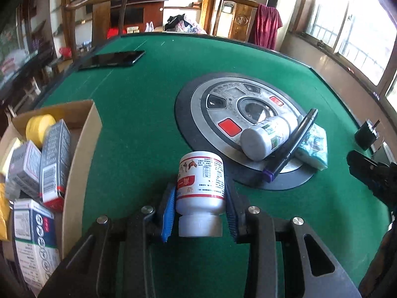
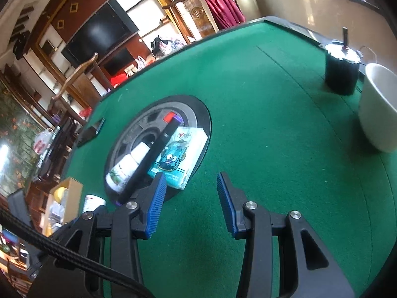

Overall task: Organize objects
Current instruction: 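Grasp the white pill bottle with the left gripper while the right gripper grasps the blue tissue pack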

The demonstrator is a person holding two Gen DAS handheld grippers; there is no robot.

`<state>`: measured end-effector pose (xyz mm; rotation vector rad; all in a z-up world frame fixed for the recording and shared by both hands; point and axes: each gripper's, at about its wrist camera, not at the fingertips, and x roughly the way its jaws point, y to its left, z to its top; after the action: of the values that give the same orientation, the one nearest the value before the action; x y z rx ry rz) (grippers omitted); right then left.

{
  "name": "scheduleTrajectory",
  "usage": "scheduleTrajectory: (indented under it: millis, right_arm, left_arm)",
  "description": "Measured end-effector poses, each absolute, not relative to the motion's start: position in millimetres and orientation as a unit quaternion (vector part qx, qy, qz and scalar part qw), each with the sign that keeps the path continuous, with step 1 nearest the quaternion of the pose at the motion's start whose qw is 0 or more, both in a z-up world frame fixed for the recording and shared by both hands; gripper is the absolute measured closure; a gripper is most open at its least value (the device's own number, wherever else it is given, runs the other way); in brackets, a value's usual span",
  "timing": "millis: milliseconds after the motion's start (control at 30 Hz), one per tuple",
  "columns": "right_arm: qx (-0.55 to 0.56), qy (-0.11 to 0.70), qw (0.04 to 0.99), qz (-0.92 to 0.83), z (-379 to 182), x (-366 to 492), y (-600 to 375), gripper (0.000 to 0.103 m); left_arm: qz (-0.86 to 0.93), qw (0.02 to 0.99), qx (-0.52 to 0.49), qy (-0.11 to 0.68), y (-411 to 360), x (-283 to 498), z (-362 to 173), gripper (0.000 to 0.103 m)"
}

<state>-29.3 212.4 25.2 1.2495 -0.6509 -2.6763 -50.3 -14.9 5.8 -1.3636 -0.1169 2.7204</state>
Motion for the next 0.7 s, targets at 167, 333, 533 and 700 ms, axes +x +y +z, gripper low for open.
scheduleTrajectory:
  millis: [167, 333, 533, 700]
  right_arm:
    - [0.434, -0.192, 0.039, -0.879, 18, -49, 198, 0.063]
    - [0.448, -0.159, -0.002, -0.880, 22, -73, 181, 0.063]
    - [0.468, -0.123, -0.023, -0.875, 14, -98, 157, 0.056]
    - [0.454, -0.053, -0.019, -0.889, 11, -93, 139, 0.056]
  left_arm:
    - [0.892, 0.056, -0.446, -0.044, -20, -55, 4, 0.073]
    - [0.891, 0.059, -0.448, -0.050, -22, -58, 4, 0.073]
    - [0.889, 0.058, -0.450, -0.054, -22, -60, 4, 0.073]
    - [0.890, 0.058, -0.450, -0.049, -22, -60, 3, 0.073]
